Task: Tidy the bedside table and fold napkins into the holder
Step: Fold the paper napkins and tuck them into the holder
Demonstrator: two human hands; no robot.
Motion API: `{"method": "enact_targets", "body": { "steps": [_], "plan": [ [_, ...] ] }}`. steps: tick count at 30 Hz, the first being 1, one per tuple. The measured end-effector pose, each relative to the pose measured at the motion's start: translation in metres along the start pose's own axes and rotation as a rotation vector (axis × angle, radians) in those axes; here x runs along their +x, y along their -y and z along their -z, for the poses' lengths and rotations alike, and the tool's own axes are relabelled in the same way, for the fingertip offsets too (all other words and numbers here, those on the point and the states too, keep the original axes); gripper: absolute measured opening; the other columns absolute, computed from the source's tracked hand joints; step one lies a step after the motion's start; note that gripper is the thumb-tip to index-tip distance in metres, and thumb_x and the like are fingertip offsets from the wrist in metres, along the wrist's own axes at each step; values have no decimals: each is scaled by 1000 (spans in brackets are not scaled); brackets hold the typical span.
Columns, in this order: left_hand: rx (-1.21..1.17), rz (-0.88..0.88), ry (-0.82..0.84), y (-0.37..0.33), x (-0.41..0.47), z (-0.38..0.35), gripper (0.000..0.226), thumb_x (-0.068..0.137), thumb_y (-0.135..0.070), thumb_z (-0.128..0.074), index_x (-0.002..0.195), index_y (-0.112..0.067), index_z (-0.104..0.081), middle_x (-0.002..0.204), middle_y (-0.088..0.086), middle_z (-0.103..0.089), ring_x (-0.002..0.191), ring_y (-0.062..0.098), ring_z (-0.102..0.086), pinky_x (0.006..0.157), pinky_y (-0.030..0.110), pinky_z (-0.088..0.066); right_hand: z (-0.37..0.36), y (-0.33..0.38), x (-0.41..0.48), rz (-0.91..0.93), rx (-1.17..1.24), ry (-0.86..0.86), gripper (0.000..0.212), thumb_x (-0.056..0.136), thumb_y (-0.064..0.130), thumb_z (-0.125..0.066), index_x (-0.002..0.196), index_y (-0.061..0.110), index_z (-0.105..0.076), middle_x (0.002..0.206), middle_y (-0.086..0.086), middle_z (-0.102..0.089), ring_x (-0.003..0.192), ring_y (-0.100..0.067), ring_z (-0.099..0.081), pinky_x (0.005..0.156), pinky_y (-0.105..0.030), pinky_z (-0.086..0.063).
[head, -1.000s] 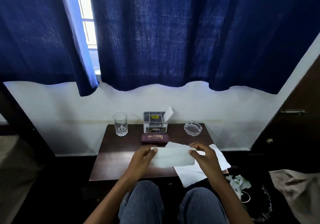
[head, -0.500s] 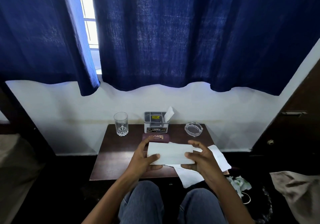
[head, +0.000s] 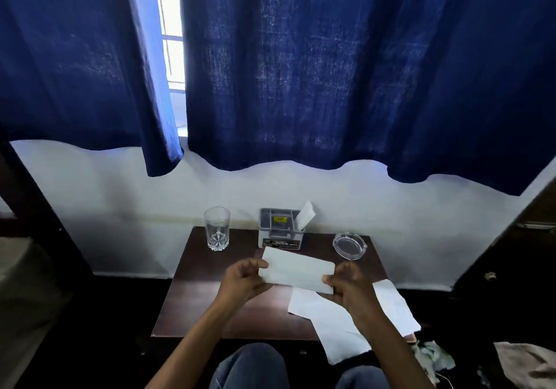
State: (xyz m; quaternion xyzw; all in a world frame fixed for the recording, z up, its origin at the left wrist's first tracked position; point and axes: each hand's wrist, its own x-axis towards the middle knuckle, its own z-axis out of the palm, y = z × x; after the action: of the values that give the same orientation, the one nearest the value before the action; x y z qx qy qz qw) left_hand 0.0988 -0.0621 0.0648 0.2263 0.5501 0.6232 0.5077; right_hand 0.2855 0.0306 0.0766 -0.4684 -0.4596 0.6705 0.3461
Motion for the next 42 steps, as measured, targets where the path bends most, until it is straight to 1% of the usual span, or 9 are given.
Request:
{"method": "enact_targets", "body": {
  "steps": [7,13,16,20,23,28,31,35,42],
  "plan": [
    [-15,53,-139,3,40,17,38,85,20,-40,114,4,-60,101,12,-62,77,16,-61,52,13,-54,-26,2,35,32,-112,89,21,83,-14,-52,87,0,-66,75,-7,-57,69,-17,-52,55,-26,-58],
    [-111,-12,-216,-12,72,22,23,91,5,-47,102,-10,-60,88,0,-61,56,5,-64,47,11,-48,-54,19,99,55,-112,5,27,79,-16,-54,81,7,-68,82,-12,-62,74,-28,-61,61,-34,-59],
    [-98,-66,-212,-14,82,28,23,92,1,-47,112,-8,-54,93,-3,-62,61,4,-63,49,12,-49,-68,31,137,193,-203,-68,27,77,-18,-53,83,4,-68,89,-12,-64,73,-21,-62,54,-27,-59],
    [-76,0,-157,-7,88,33,20,94,-3,-45,107,-10,-58,92,-1,-70,71,12,-66,57,16,-51,-81,36,186,267,-465,-145,32,73,-11,-52,84,13,-70,99,-14,-67,76,-31,-68,63,-39,-59],
    [-67,30,-139,-1,90,35,19,94,-5,-45,97,-15,-61,77,-10,-74,65,6,-68,57,15,-52,-91,40,207,305,-677,-175,33,71,-6,-49,92,7,-71,86,-5,-61,76,-28,-66,55,-26,-56],
    [-73,55,-139,4,92,40,19,95,-7,-45,96,-17,-62,95,1,-71,82,17,-66,70,24,-50,-101,41,226,393,-845,-140,31,74,-3,-49,97,2,-69,87,-7,-62,82,-27,-64,73,-40,-58],
    [-72,71,-133,12,92,43,20,95,-8,-45,95,-18,-63,88,-5,-72,84,17,-66,72,25,-48,-108,41,233,343,-948,-30,31,76,-2,-51,101,5,-68,85,-1,-58,73,-25,-64,51,-19,-52],
    [-51,106,-136,20,92,43,20,95,-11,-47,93,-20,-64,88,-6,-72,80,13,-67,70,23,-49,-122,33,242,292,-1029,50,32,76,-2,-51,103,5,-67,76,5,-53,73,-22,-61,44,-10,-44],
    [-32,113,-114,22,92,36,24,96,-8,-43,94,-20,-63,90,-6,-70,79,10,-66,69,21,-48,-131,11,249,228,-1066,158,28,82,-1,-55,108,5,-63,74,4,-49,69,-22,-55,40,-10,-39]
  ]
}}
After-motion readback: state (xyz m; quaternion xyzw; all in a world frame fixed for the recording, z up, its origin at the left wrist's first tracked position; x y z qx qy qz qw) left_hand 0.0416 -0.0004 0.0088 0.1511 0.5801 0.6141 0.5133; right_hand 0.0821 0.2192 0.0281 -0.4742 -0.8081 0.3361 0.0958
